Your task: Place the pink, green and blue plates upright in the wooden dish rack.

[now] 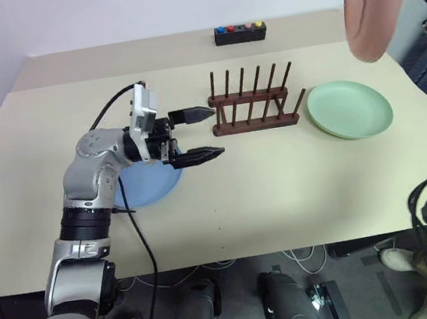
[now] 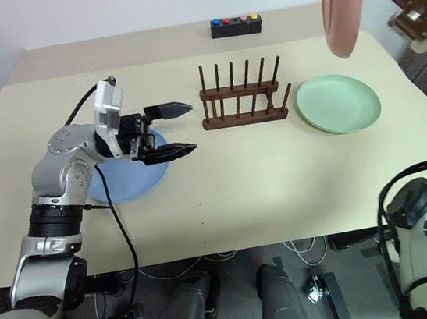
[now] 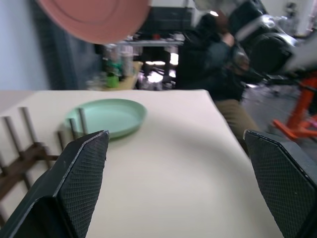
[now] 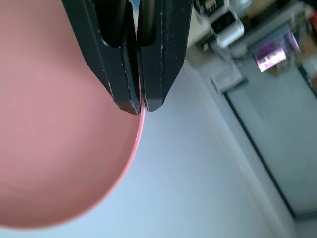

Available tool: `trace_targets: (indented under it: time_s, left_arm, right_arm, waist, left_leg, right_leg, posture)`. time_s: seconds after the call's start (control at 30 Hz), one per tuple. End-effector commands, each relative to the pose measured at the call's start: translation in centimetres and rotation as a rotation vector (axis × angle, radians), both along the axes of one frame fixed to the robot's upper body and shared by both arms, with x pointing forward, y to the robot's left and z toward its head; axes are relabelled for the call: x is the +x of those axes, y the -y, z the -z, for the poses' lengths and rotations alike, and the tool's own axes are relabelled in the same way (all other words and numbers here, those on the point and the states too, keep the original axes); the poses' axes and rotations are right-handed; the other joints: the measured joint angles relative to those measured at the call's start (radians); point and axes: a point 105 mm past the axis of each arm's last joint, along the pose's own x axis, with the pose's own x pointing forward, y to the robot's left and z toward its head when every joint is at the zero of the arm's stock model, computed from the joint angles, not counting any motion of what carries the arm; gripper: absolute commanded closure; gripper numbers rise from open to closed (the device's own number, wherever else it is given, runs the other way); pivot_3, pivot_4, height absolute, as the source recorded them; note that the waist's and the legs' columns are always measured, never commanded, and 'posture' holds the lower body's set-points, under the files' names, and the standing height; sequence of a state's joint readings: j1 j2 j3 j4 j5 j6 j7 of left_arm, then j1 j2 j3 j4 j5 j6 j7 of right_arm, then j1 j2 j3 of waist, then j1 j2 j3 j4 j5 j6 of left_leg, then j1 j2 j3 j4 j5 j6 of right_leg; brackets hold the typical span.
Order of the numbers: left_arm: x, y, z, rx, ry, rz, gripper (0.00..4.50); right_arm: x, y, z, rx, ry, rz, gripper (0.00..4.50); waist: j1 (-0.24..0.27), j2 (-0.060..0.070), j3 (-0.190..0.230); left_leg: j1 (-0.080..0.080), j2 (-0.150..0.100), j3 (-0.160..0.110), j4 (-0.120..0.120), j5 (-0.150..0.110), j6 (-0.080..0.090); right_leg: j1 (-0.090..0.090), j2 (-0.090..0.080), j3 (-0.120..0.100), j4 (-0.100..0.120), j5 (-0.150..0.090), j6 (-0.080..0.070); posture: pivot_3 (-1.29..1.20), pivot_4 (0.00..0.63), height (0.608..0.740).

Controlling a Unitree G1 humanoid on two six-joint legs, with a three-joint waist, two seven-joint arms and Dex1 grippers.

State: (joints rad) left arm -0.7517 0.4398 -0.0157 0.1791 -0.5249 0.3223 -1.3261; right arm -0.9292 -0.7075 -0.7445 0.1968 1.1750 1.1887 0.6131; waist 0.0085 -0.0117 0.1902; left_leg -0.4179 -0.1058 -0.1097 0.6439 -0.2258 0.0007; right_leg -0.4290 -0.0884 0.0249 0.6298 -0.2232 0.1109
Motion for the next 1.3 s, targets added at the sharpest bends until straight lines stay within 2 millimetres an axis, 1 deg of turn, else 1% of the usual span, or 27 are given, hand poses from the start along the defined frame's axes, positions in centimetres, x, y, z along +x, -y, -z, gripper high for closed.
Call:
trace_targets:
  time_s: [0.03, 0.27, 0.4, 0.5, 0.67, 0.77, 0.87, 1.07, 1.23, 1.3]
  left_arm:
    - [-0.5, -0.3, -1.7, -0.035, 0.063, -0.006, 0.0]
    - [-1.2, -0.8, -1.7, -0.037, 0.06, -0.038, 0.0]
    - [-1.5, -1.1, -1.7, -0.038, 0.054, -0.055, 0.0]
    - [-2.0, -1.3, -1.7, -0.047, 0.033, -0.056, 0.0]
    - [-2.2, -1.5, -1.4, -0.036, 0.025, -0.062, 0.0]
    - [-2.0, -1.3, -1.5, -0.042, 0.028, -0.061, 0.0]
    - [-1.9, -1.1, -1.6, -0.043, 0.029, -0.051, 0.0]
    - [-1.8, -0.9, -1.5, -0.037, 0.03, -0.039, 0.0]
    - [-1.7, -0.9, -1.4, -0.032, 0.03, -0.035, 0.0]
    - [-1.7, -0.9, -1.3, -0.026, 0.031, -0.036, 0.0]
  right_arm:
    - [1.1, 0.0, -0.6, 0.039, 0.043, -0.032, 4.43]
    - [4.4, -1.3, 0.5, 0.072, -0.003, -0.091, 4.43]
    - [5.8, -1.7, 1.5, 0.092, -0.033, -0.099, 4.43]
    - [5.7, -2.2, 1.4, 0.088, -0.012, -0.121, 4.43]
    - [5.6, -2.6, 2.4, -0.001, -0.016, -0.096, 4.43]
    - [5.4, -2.6, 2.7, -0.034, -0.016, -0.075, 4.43]
    - [4.9, -2.4, 2.6, -0.025, -0.012, -0.076, 4.43]
    - [4.5, -2.4, 2.8, -0.045, -0.011, -0.056, 4.43]
    - [4.0, -2.9, 3.3, -0.114, 0.012, -0.03, 4.43]
    - [3.1, -3.5, 3.8, -0.154, 0.023, -0.065, 3.89]
  waist:
    - [-0.004, 0.0, 0.0]
    - [-0.021, 0.001, 0.0]
    - [-0.023, 0.001, 0.0]
    - [-0.023, 0.001, 0.0]
    - [-0.021, 0.001, 0.0]
    - [-0.021, 0.001, 0.0]
    - [-0.022, 0.001, 0.0]
    - [-0.023, 0.002, 0.0]
    - [-0.022, 0.002, 0.0]
    - [-0.022, 0.002, 0.0]
  left_leg:
    - [0.0, 0.0, 0.0, 0.0, 0.0, 0.0]
    - [0.0, 0.0, 0.0, 0.0, 0.0, 0.0]
    - [0.0, 0.0, 0.0, 0.0, 0.0, 0.0]
    - [0.0, 0.0, 0.0, 0.0, 0.0, 0.0]
    - [0.0, 0.0, 0.0, 0.0, 0.0, 0.0]
    - [0.0, 0.0, 0.0, 0.0, 0.0, 0.0]
    - [0.0, 0.0, 0.0, 0.0, 0.0, 0.0]
    - [0.0, 0.0, 0.0, 0.0, 0.0, 0.0]
    - [0.0, 0.0, 0.0, 0.0, 0.0, 0.0]
    - [0.0, 0.0, 0.0, 0.0, 0.0, 0.0]
  right_leg:
    - [0.0, 0.0, 0.0, 0.0, 0.0, 0.0]
    - [0.0, 0.001, 0.0, 0.001, 0.0, 0.0]
    - [0.0, 0.001, 0.0, 0.001, 0.0, 0.0]
    - [-0.001, 0.001, 0.0, 0.001, 0.0, 0.0]
    - [-0.001, 0.001, 0.0, 0.001, 0.0, 0.0]
    - [-0.001, 0.001, 0.0, 0.001, 0.0, 0.0]
    - [-0.001, 0.001, 0.0, 0.001, 0.0, 0.0]
    - [-0.001, 0.001, 0.0, 0.001, 0.0, 0.0]
    - [-0.001, 0.001, 0.0, 0.001, 0.0, 0.0]
    - [-0.001, 0.001, 0.0, 0.001, 0.0, 0.0]
  posture:
    - [0.0, 0.15, 0.74]
    - [0.0, 0.15, 0.74]
    - [0.0, 0.15, 0.74]
    - [0.0, 0.15, 0.74]
    - [0.0, 0.15, 0.74]
    - [0.0, 0.15, 0.74]
    - [0.0, 0.15, 0.74]
    - [0.0, 0.15, 0.74]
    - [0.0, 0.15, 0.74]
    - [0.0, 0.15, 0.74]
